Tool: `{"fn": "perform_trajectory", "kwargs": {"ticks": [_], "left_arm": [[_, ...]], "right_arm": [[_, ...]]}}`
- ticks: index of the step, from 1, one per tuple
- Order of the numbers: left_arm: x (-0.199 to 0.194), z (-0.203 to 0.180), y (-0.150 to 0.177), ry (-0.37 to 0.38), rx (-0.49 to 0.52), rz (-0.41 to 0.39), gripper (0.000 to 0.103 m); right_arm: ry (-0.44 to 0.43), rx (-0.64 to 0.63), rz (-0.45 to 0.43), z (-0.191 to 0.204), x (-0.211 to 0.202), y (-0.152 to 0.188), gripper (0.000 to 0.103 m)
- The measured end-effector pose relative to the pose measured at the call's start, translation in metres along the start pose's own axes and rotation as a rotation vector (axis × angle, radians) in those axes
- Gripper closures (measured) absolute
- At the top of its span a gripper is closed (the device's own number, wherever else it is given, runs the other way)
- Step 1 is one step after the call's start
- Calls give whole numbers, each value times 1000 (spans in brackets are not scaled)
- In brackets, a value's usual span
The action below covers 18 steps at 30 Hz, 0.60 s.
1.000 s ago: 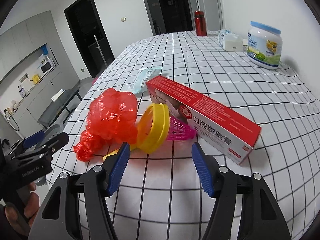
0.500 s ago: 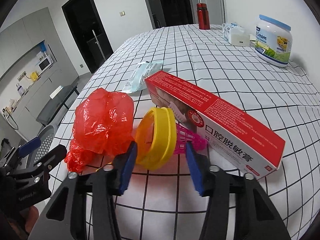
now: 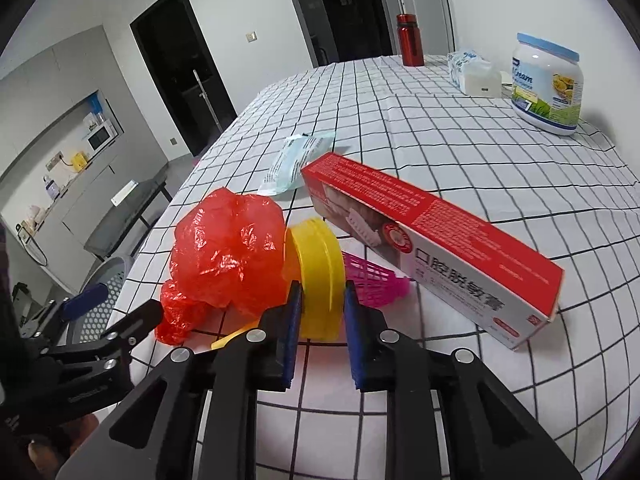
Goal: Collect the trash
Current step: 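Grasp the yellow plastic lid with the right tool while the left tool grasps the red bag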
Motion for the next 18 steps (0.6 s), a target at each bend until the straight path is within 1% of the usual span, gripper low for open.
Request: {"fn": "perform_trajectory", "kwargs": {"ticks": [8, 15, 17, 18], "left_arm": [[13, -11, 2, 18, 18, 12, 7], [29, -26, -2, 26, 48, 10, 7], [34, -30, -4, 17, 56, 11, 8], [36, -30, -4, 15, 59, 12, 11]], "right_arm": [[-1, 40, -12, -20, -21, 6, 83], [-17, 66, -13, -32, -28, 11, 83], [-26, 73, -12, -33, -28, 12, 83], [-27, 74, -12, -33, -28, 13, 83]]}}
Point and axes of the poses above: each gripper's, at about its wrist camera, not at the fingertips, and x roughly the way its jaws point, z to its left, y to its underside, the point moved 8 cm from there along x, roughly the way its jaws point, and after that the axes turned 1 degree about z, right-handed, at the moved point
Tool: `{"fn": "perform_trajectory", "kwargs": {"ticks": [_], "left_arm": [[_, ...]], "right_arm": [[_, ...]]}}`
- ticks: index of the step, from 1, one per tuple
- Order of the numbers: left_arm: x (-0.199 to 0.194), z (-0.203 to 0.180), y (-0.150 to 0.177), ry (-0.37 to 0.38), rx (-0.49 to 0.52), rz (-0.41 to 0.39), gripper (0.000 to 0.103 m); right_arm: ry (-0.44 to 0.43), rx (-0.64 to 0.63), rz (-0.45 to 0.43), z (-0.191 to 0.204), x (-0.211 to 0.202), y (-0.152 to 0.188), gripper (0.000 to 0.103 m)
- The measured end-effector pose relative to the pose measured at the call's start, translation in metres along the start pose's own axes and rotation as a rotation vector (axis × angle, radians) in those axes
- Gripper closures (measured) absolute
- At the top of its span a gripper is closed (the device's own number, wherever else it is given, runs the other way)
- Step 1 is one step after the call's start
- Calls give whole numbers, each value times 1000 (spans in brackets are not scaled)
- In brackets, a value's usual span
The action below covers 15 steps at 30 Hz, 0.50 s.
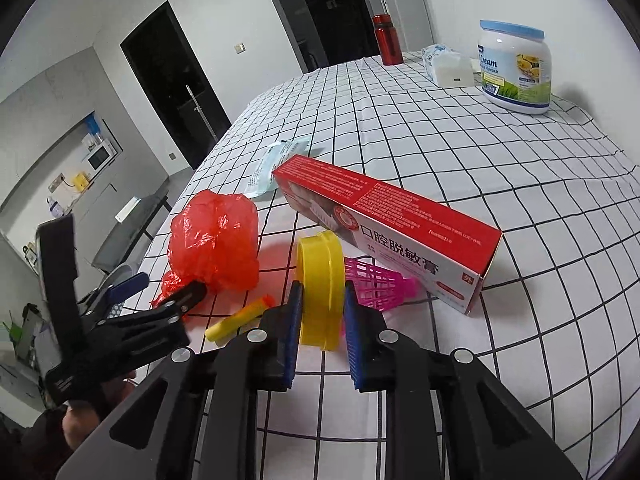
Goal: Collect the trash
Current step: 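Grasp the yellow plastic lid with the right tool while the left tool grasps the red bag, then carry the lid and bag over the basket and open both tools to drop them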
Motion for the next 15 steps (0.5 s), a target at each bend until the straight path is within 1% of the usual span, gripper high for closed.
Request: {"fn": "perform_trajectory", "kwargs": {"ticks": [1, 2, 4, 6, 7, 9, 15], "left_arm": [[1, -1, -1, 0, 4, 1, 21], [2, -3, -1, 5, 8, 4, 27], [4, -7, -1, 16, 17, 16, 48], [4, -9, 0, 19, 23, 22, 58], [2, -10, 0, 25, 24, 20, 61], [-2, -10, 1, 37, 20, 17, 63], [-21, -6, -1, 38, 6, -15, 64]], "right_arm": [[-2, 0, 1, -1, 1, 0, 83], [-6, 1, 0, -1, 1, 0, 83], [-8, 1, -2, -2, 1, -1, 83], [-11, 0, -1, -1, 2, 0, 83], [-13, -1, -1, -1, 2, 0, 83], [-16, -3, -2, 2, 1, 3, 84], [-23, -19, -13, 11, -4, 2, 85]]}}
Point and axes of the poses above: each gripper's, at about its wrist camera, not at the fingertips, and x roughly the way its jaws point, z to its left, y to its underside, the point moved 8 cm from there along x, roughly the way its jaws point, and after that the axes turned 1 degree about z, right-handed, at the moved point
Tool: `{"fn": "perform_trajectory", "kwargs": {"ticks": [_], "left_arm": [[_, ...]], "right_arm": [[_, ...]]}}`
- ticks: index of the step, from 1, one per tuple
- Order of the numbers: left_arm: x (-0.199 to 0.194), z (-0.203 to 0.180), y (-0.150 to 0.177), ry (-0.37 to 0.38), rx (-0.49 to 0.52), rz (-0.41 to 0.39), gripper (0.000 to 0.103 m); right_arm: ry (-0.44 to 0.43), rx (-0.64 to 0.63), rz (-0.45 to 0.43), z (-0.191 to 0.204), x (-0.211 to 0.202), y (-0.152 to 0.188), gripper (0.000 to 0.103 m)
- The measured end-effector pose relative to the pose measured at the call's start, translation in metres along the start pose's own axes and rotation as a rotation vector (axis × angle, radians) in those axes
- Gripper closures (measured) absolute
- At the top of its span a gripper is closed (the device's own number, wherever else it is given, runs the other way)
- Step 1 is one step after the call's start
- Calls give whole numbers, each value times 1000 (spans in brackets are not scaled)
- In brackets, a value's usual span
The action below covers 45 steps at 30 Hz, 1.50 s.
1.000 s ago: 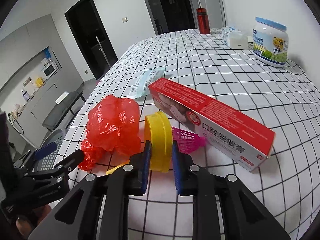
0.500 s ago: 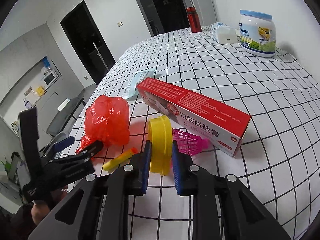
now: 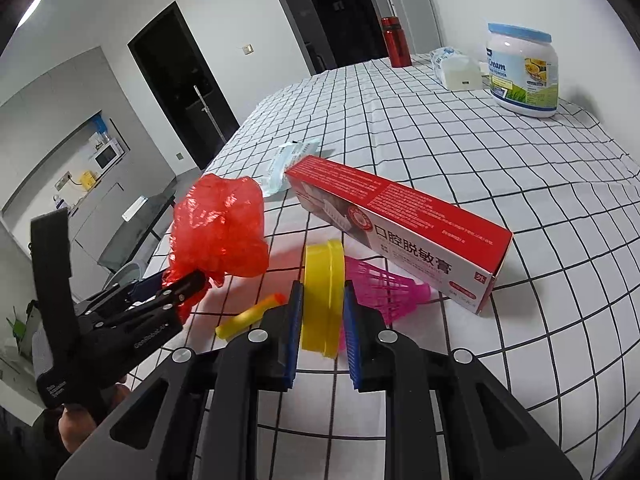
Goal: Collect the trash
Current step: 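Carry the lid and bag over the basket and open both tools to drop them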
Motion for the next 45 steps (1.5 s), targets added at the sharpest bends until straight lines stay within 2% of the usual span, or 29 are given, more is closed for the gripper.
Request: {"fn": "perform_trajectory", "kwargs": {"ticks": [9, 11, 12, 20, 29, 35, 45], "left_arm": [[-36, 30, 0, -28, -49, -46, 64], [-41, 38, 2, -32, -63, -50, 64], [-43, 43, 3, -37, -68, -50, 64], [-54, 78, 13, -68, -112, -54, 64], [-63, 109, 23, -85, -160, -57, 64], [-69, 144, 35, -128, -196, -47, 64], [-75, 232, 63, -245, -300, -10, 64]], "right_arm": [[-2, -45, -18, 26, -12, -2, 88], [-5, -60, -19, 35, -13, -2, 92], [-6, -66, -17, 39, -13, -1, 100], [-11, -104, 23, 69, -2, 10, 100], [-35, -155, 24, 103, -1, 12, 100], [-102, -224, 34, 153, 12, 13, 100], [-246, -346, 104, 252, 62, 20, 100]]}}
Point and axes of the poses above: each gripper's, at about its wrist camera, not at the fingertips, and x roughly the way its jaws point, z to its left, y to its underside, the point moved 8 cm from there along x, roughly the way its jaws point, and after that the axes turned 1 degree about z, right-handed, at the moved point
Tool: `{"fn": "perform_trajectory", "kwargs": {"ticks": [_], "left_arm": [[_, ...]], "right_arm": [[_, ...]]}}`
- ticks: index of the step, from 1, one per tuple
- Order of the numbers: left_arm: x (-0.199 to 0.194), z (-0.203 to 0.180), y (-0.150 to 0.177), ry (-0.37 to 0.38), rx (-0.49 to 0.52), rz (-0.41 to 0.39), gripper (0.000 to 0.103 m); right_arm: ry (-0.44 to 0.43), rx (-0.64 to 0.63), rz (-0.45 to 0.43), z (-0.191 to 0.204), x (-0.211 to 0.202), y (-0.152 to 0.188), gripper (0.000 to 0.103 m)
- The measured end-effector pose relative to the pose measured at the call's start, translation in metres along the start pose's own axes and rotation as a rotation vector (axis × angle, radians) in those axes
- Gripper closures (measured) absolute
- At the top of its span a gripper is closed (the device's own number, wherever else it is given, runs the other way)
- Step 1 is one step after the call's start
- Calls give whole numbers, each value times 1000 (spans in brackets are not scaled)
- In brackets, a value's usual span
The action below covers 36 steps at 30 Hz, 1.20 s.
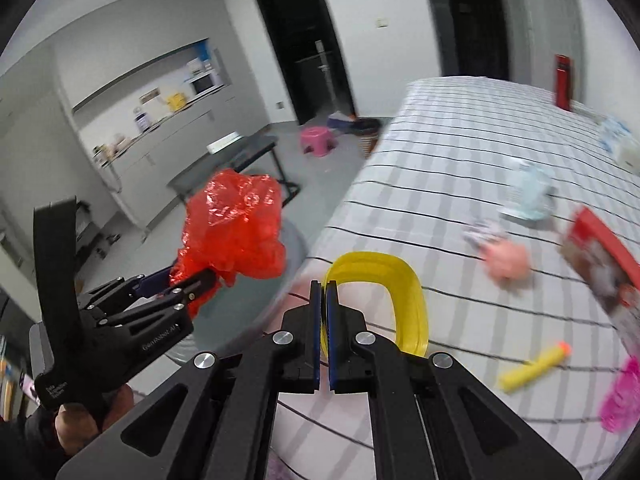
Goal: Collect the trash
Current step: 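Carry the lid and bag over the basket and open both tools to drop them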
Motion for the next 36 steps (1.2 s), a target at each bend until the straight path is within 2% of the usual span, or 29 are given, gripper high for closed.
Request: {"fn": "perform_trajectory", "kwargs": {"ticks": [6, 13, 21, 30, 35, 36], "left_arm": [[12, 55, 2, -72, -61, 32, 64], [31, 97, 11, -120, -119, 79, 64], [49, 117, 16, -132, -146, 114, 64], [63, 121, 21, -123, -150, 148, 63], [70, 122, 20, -120, -148, 162, 60], [70, 122, 21, -122, -148, 163, 56]], "right_arm": [[-90, -60, 46, 48, 43, -14, 100], [-177, -106, 100, 93, 86, -22, 100], [-225, -110, 181, 113, 122, -14, 100], [-223, -114, 218, 120, 136, -11, 100], [-217, -107, 230, 124, 143, -11, 100], [-217, -106, 229, 124, 142, -11, 100]]}}
Point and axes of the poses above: each gripper's, at about its wrist camera, not at the fingertips, and x roughly the way its jaws point, z to its left, y to its underside, the point moved 8 cm from there along x, roughly the way its jaws point, and after that the axes turned 1 degree about z, right-handed, at the moved point
